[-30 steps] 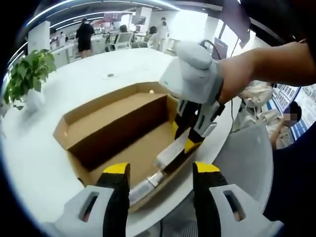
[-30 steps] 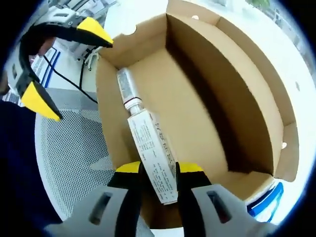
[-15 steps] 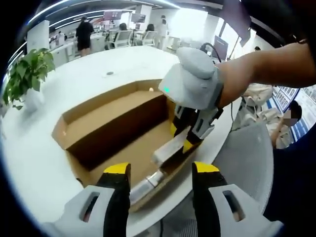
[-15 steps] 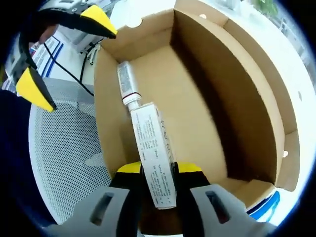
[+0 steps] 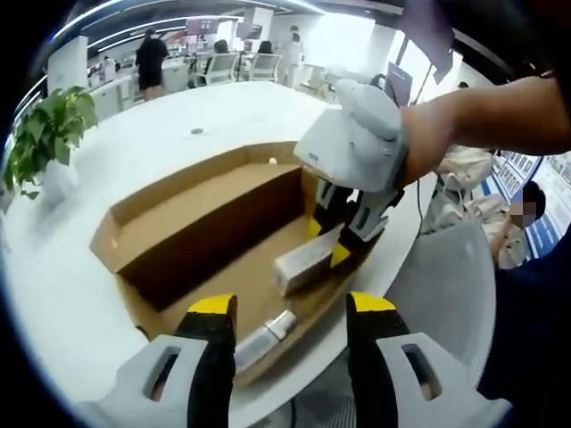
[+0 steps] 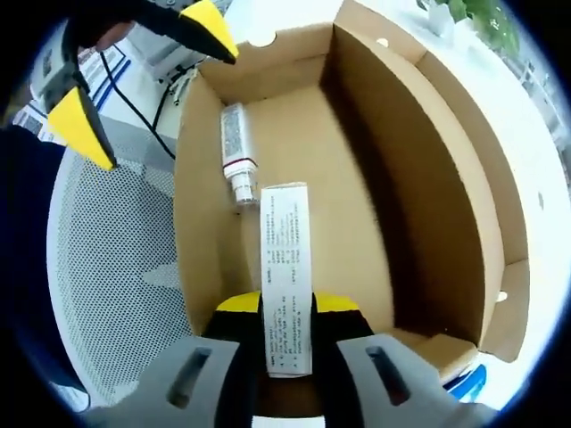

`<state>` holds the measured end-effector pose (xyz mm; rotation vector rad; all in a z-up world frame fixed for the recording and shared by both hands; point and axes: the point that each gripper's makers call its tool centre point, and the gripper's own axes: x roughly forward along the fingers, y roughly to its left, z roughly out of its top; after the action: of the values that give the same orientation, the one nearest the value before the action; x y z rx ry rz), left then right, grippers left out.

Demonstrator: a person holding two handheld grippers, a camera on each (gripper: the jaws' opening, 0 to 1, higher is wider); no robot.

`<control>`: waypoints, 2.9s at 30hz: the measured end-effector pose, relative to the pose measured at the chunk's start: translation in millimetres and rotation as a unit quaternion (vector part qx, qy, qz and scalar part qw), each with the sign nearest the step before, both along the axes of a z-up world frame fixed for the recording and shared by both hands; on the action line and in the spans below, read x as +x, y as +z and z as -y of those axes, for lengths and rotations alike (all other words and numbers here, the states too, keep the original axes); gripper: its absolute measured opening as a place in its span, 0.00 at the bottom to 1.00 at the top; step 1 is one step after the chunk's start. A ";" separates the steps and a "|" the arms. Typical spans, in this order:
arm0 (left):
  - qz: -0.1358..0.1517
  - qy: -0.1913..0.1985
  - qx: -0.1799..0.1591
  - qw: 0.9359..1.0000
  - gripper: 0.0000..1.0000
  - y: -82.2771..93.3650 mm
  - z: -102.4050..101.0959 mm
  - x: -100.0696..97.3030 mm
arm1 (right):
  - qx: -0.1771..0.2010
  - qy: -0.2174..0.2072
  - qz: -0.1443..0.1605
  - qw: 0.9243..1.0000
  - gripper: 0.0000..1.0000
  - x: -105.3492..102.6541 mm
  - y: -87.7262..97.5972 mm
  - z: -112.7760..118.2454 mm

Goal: Operate the shoe box by opening the lid, removing the specified soft item, and placing it in the target area until the item is outside and the box remains undamaged.

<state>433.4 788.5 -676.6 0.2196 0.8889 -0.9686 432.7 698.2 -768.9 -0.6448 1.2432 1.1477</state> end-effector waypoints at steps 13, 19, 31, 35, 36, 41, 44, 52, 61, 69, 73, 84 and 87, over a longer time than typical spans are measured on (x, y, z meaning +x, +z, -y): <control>-0.006 0.002 -0.009 1.000 0.49 -6.7 0.8 -1.8 | 0.006 0.021 0.035 0.999 0.16 13.6 40.6 2.7; 0.008 -0.002 -0.031 0.999 0.50 1.1 6.3 1.9 | 0.005 0.026 0.047 0.999 0.16 16.2 60.5 7.8; 0.013 -0.020 -0.034 0.999 0.50 6.0 10.9 -0.9 | 0.006 0.043 0.071 0.997 0.16 14.9 111.6 30.0; 0.018 -0.036 -0.032 0.999 0.50 8.4 18.6 -2.3 | -0.003 0.048 0.076 0.996 0.16 13.1 126.4 47.4; 0.018 -0.039 -0.032 0.999 0.50 9.9 22.1 -3.0 | -0.006 0.049 0.076 0.996 0.16 12.4 128.4 51.4; 0.025 -0.062 -0.036 0.997 0.50 16.0 41.8 -7.1 | -0.022 0.050 0.075 0.996 0.16 5.5 136.0 77.1; 0.026 -0.076 -0.033 0.996 0.49 18.1 56.8 -10.8 | -0.028 0.049 0.073 0.996 0.16 0.5 138.4 92.3; 0.030 -0.106 -0.026 0.994 0.49 24.6 94.6 -17.4 | -0.028 0.033 0.076 0.996 0.16 -7.7 143.6 131.8; 0.034 -0.139 -0.006 0.990 0.49 26.6 152.1 -24.8 | -0.020 0.021 0.073 0.997 0.16 -13.5 140.0 197.0; 0.036 -0.164 0.003 0.986 0.48 28.9 215.1 -28.3 | -0.027 0.013 0.060 0.998 0.16 -20.3 125.4 266.1; 0.036 -0.175 0.008 0.984 0.48 27.4 242.8 -28.2 | -0.030 0.012 0.054 0.998 0.16 -24.7 119.4 292.6; 0.029 -0.195 0.016 0.980 0.48 18.8 301.7 -21.4 | -0.042 0.017 0.039 0.998 0.16 -25.4 105.3 360.8; 0.028 -0.195 0.014 0.980 0.48 17.8 317.2 -17.6 | -0.049 0.019 0.036 0.998 0.16 -20.8 104.8 381.0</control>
<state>415.8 471.3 -658.8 0.4543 0.8233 -1.3067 411.8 317.2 -664.1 -0.7782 1.2359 1.0906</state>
